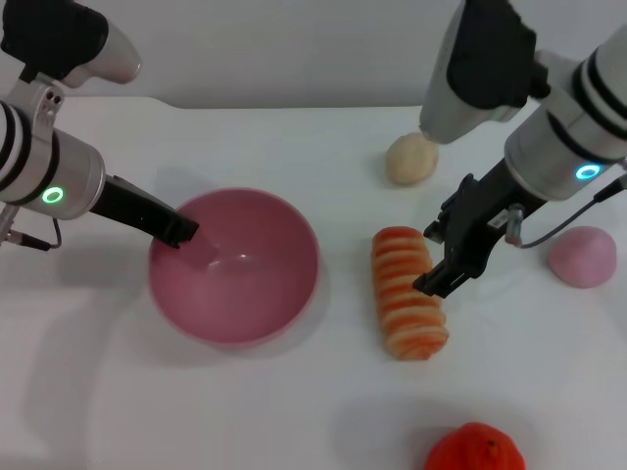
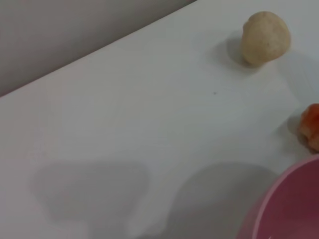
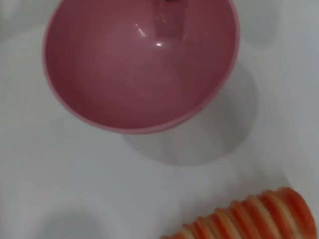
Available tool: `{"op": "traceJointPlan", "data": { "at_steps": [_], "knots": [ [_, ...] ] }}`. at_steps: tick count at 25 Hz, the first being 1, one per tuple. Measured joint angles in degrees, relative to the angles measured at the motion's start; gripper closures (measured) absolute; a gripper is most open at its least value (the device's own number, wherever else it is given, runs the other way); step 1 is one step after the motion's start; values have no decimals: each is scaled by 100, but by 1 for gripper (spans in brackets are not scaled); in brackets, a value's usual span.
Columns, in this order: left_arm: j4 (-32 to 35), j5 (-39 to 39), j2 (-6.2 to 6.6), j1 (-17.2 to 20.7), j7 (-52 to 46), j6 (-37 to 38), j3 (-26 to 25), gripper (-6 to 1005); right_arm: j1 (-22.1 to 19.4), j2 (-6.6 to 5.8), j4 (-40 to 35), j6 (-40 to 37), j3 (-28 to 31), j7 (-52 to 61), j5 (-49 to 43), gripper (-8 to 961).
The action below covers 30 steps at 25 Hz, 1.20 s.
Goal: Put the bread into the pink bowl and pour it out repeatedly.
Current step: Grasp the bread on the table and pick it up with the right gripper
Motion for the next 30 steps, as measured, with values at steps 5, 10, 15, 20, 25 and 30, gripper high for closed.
{"op": "traceJointPlan", "data": {
  "at_steps": [5,10,15,20,25,30],
  "knots": [
    [12,-20,-3,30,4,-1,107,958,-9,9,479,361,-132,-139,196,261],
    [49,-22,-7,33,-29,-5,184,958,-42,11,862,792,-328,-206,299,268],
    [59,-22,-8,35,-50,13,221,957,-32,17,1277,1150,-537,-257,373,275],
    [69,-22,-8,34,-59,16,266,957,-12,21,1564,1435,-707,-269,418,281],
    [70,-22,-8,31,-66,26,291,957,-4,21,1696,1585,-753,-271,426,288],
    [70,-21,-14,22,-71,24,322,957,-6,21,1728,1642,-761,-271,425,295]
  ]
}}
